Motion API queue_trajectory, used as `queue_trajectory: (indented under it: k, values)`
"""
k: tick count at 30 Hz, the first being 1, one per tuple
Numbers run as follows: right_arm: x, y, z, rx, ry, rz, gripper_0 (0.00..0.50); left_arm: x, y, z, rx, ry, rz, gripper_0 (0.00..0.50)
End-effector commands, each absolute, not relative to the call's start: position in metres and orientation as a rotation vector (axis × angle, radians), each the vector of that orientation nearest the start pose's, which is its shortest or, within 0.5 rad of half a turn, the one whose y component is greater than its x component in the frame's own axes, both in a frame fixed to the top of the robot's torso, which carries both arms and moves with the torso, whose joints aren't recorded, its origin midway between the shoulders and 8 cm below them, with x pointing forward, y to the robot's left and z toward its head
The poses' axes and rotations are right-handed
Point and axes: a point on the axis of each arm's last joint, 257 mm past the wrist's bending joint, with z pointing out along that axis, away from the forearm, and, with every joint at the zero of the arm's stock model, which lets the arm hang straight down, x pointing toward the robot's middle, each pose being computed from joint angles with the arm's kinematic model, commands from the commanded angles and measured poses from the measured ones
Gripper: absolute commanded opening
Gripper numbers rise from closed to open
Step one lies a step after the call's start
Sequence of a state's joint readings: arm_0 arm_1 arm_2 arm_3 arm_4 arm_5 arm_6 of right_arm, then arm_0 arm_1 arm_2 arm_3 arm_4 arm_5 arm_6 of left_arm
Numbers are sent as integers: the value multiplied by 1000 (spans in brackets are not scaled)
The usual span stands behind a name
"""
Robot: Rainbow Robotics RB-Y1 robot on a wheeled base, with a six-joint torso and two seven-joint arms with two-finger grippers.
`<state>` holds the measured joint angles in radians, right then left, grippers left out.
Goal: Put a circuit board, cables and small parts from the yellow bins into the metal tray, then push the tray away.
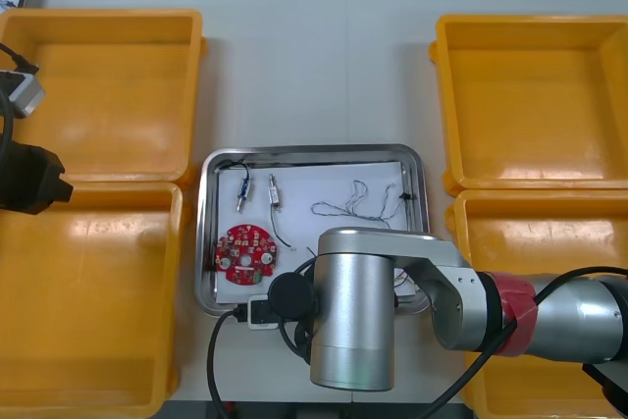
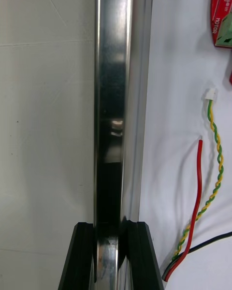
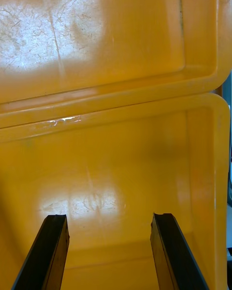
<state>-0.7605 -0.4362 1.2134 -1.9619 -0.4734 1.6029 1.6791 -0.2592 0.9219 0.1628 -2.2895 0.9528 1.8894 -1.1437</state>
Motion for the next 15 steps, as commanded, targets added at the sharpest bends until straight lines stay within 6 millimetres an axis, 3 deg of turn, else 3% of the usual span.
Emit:
queue_trajectory:
  k: [1,15]
  values:
    - [312,6,-334,-2073,1891,-294,0,377,343,-120,208,2603,129,500]
    - [352,-6,-314,-2016,1840,-375,0,377,343,-120,208,2603,129,500]
